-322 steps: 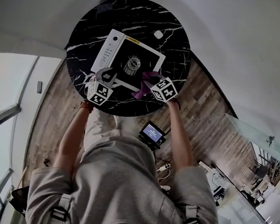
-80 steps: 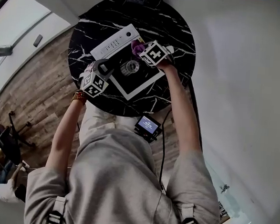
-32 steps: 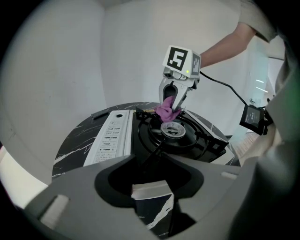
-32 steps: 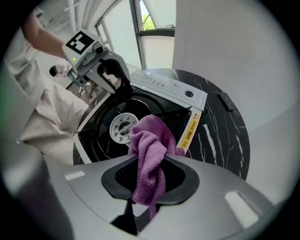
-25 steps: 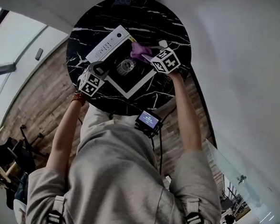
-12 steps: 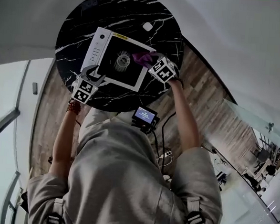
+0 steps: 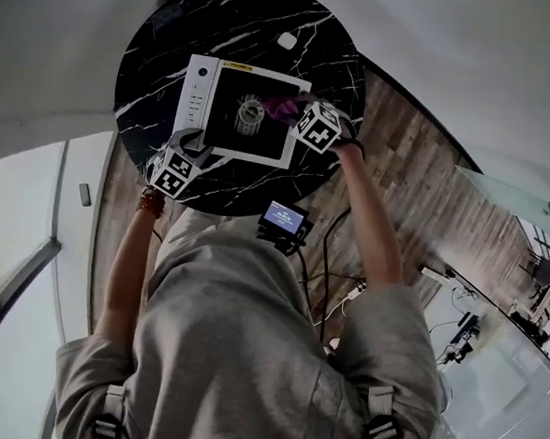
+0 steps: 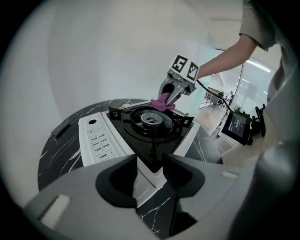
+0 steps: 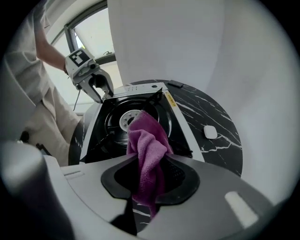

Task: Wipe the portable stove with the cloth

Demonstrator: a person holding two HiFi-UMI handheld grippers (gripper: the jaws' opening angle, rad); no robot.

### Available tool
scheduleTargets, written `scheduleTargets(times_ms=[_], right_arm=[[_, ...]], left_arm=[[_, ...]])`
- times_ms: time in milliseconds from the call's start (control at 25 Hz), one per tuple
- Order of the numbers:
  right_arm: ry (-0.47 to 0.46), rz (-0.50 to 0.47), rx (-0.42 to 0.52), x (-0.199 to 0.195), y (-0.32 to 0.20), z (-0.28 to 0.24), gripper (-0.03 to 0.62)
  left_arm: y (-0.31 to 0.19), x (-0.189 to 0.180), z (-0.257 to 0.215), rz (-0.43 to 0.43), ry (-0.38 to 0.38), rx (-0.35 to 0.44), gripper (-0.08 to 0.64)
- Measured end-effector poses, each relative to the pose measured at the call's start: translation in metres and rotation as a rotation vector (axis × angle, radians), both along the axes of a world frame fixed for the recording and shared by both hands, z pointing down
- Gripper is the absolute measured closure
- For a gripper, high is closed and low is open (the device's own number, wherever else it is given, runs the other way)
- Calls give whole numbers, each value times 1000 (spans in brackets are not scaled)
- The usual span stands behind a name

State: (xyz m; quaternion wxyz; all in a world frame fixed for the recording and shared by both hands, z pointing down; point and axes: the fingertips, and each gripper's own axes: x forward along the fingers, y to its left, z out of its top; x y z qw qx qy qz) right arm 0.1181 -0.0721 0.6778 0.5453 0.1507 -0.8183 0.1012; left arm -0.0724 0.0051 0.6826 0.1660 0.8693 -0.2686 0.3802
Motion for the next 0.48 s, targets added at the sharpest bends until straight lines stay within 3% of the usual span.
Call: scheduleTargets(times_ms=[480], right_arm=[[-87,-49,-78,-20,92,-1,488]], left_arm=[[0,-4,0,-15,6,3,388]])
